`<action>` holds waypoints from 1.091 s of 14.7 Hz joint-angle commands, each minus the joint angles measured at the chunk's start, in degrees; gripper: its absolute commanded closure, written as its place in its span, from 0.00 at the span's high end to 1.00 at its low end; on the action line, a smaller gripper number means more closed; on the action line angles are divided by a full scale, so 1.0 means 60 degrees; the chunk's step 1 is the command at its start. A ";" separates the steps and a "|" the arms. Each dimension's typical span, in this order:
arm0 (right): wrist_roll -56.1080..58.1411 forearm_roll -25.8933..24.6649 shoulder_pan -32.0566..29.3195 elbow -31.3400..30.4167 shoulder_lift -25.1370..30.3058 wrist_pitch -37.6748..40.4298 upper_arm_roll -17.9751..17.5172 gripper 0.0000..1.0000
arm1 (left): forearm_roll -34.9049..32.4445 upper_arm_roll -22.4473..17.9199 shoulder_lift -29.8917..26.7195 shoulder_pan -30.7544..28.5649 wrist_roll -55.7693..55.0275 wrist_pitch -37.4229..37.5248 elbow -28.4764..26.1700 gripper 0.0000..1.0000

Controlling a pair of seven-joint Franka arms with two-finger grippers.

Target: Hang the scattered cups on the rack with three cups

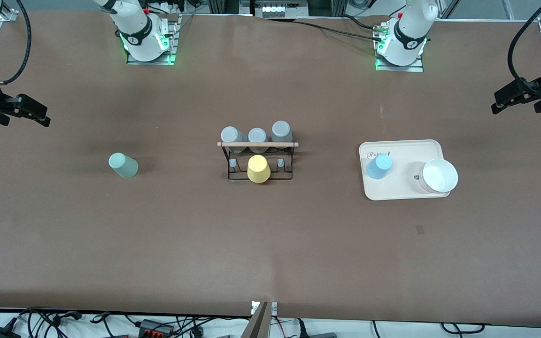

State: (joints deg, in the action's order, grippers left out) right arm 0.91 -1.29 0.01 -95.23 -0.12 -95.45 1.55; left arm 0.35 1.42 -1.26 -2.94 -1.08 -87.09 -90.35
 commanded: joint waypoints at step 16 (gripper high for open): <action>0.0127 0.0083 -0.0017 -0.0007 0.0049 0.0029 -0.0067 1.00 | 0.0776 0.0598 0.1791 0.0138 -0.0625 -0.0964 -0.1021 1.00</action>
State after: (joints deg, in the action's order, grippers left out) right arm 0.91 -1.28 0.06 -95.40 0.13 -95.43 1.45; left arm 3.43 4.66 9.53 -1.97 -2.88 -89.40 -93.00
